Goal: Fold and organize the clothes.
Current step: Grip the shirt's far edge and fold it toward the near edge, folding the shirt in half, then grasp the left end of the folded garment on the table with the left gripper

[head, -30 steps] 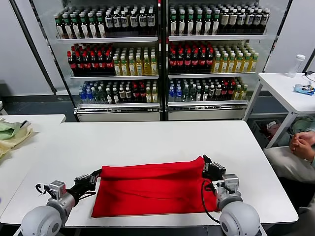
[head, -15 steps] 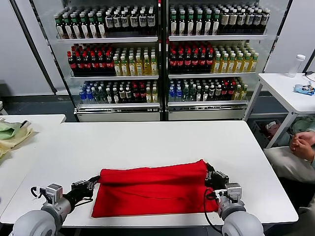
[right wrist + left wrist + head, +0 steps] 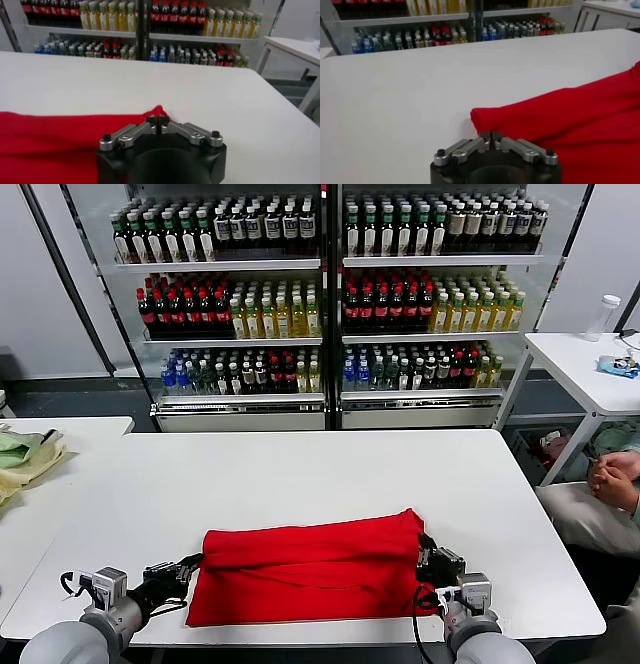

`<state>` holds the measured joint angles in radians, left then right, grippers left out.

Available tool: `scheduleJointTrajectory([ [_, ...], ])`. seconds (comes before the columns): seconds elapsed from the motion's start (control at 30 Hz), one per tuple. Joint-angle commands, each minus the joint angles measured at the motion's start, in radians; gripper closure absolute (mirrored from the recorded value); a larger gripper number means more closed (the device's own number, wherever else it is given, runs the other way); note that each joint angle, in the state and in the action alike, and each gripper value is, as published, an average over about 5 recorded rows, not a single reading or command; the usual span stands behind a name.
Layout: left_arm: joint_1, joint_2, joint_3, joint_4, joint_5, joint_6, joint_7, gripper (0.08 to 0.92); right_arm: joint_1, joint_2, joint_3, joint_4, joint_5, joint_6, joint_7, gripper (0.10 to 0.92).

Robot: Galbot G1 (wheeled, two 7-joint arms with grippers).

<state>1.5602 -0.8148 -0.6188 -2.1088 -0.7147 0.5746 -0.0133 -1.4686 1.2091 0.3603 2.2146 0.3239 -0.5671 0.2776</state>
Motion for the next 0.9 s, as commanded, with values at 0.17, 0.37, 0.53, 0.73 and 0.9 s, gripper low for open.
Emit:
scheduleJointTrajectory([
  [0.17, -0.036, -0.113, 0.044, -0.067, 0.016, -0.034, -0.23, 0.629, -0.093, 0.005, 0.019, 0.138, -0.04, -0.01, 0.006, 0.589],
  [0.37, -0.054, -0.218, 0.116, -0.047, 0.017, -0.054, -0.338, 0.456, -0.128, 0.012, 0.021, 0.179, -0.074, -0.01, 0.008, 0.416],
  [0.53, -0.049, -0.263, 0.152, -0.009, 0.021, -0.054, -0.389, 0.317, -0.137, 0.018, 0.023, 0.179, -0.083, -0.01, 0.015, 0.279],
  [0.73, -0.034, -0.279, 0.17, 0.016, 0.02, -0.061, -0.403, 0.19, -0.138, 0.031, 0.012, 0.175, -0.096, -0.01, 0.018, 0.205],
  [0.9, -0.034, -0.28, 0.171, 0.02, 0.017, -0.086, -0.4, 0.183, -0.137, 0.036, 0.008, 0.169, -0.102, -0.01, 0.019, 0.203],
])
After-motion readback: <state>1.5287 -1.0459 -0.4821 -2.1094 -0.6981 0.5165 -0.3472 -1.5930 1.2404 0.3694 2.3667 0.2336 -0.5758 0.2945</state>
